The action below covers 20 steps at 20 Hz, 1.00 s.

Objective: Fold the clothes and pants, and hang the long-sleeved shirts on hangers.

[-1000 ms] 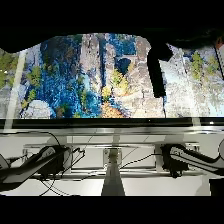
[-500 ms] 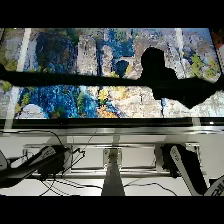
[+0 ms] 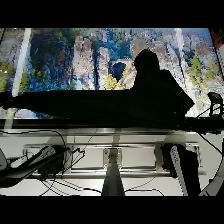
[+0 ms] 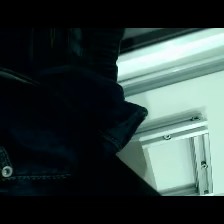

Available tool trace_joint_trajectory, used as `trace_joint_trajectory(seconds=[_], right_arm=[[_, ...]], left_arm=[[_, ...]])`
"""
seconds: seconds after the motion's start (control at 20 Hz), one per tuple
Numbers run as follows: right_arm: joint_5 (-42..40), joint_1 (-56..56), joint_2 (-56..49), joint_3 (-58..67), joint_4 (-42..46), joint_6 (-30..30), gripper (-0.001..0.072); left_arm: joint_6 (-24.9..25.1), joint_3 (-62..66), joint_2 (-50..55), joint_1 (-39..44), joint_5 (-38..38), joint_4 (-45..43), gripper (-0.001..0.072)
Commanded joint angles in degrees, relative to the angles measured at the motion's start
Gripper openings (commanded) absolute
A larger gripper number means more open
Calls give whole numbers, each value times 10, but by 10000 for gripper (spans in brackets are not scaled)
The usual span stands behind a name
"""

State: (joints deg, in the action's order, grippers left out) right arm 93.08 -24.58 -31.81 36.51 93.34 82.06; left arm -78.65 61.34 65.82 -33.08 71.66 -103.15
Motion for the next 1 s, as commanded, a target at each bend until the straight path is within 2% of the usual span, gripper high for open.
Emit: trace_joint_trajectory(seconds=[0.0, 0.25, 0.45, 0.5, 0.55, 0.6, 0.7, 0.8, 0.9, 0.95], right_arm=[[-1, 0, 3, -21, -1, -36, 21], [-111, 0, -40, -22, -2, -35, 20], [-299, 8, -135, 3, -2, -26, 20], [-339, 21, -170, 29, 5, -11, 20], [-368, 36, -214, 73, 11, 13, 20], [-381, 52, -258, 129, 12, 32, 20], [-383, 87, -357, 294, 12, 45, 20], [-384, 106, -432, 466, 12, 76, 20], [-396, 111, -468, 613, 12, 75, 20], [-404, 111, -472, 673, 12, 75, 20]], left_arm=[[0, -8, 8, -3, 13, -35, 28], [0, -45, 60, -22, 17, -47, 27], [-1, -24, 89, -10, -56, -16, 27], [-25, -1, 89, 0, -83, -9, 26], [-75, 33, 89, 16, -113, -9, 25], [-104, 73, 89, 33, -141, -9, 25], [-137, 166, 89, 74, -215, -10, 24], [-193, 262, 88, 107, -290, -10, 24], [-208, 363, 87, 130, -349, -17, 24], [-208, 404, 86, 135, -352, -18, 25]])
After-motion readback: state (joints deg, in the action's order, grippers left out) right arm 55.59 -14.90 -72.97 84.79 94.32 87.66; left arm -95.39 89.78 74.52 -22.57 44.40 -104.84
